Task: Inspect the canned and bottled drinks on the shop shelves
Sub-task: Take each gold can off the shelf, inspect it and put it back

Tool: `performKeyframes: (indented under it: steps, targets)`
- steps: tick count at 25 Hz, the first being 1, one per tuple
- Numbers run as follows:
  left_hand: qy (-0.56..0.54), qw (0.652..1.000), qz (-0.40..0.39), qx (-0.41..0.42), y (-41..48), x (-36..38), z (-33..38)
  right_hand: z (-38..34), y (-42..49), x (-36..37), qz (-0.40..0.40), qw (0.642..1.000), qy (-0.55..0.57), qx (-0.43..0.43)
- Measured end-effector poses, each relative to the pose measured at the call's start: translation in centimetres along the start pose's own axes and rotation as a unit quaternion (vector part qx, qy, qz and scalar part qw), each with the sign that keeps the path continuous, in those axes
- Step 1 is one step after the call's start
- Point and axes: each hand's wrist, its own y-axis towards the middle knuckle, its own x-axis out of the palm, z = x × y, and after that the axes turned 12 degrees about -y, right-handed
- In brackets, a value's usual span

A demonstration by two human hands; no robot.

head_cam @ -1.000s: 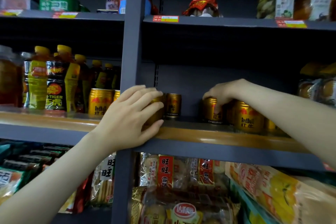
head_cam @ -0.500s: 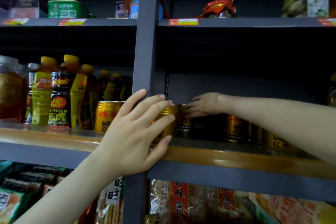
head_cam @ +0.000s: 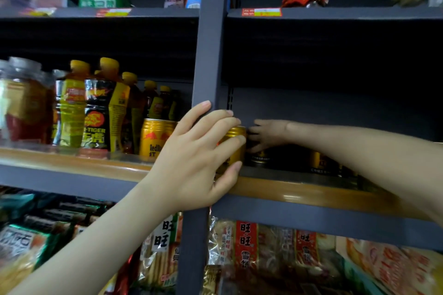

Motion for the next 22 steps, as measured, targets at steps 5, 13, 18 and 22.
performKeyframes:
  steps: [5, 13, 18, 22]
  targets:
    - [-0.004, 1.000, -0.002, -0.004, 0.1, 0.0, 0.2, 2.4, -5.3, -0.1, 0.109, 0.989, 0.032, 0.095]
    - [-0.050, 0.992, -0.006, -0.119, 0.8, -0.8, 3.5, 2.4, -18.8, -6.1, 0.272, 0.901, 0.156, 0.300]
    - [-0.285, 0.919, 0.054, -0.266, 2.2, -3.6, 11.0, 0.4, -25.1, -10.3, 0.332, 0.857, 0.192, 0.343]
    - [-0.320, 0.904, -0.020, -0.284, -0.4, -5.8, 13.7, -3.3, -26.9, -14.8, 0.399, 0.851, 0.195, 0.280]
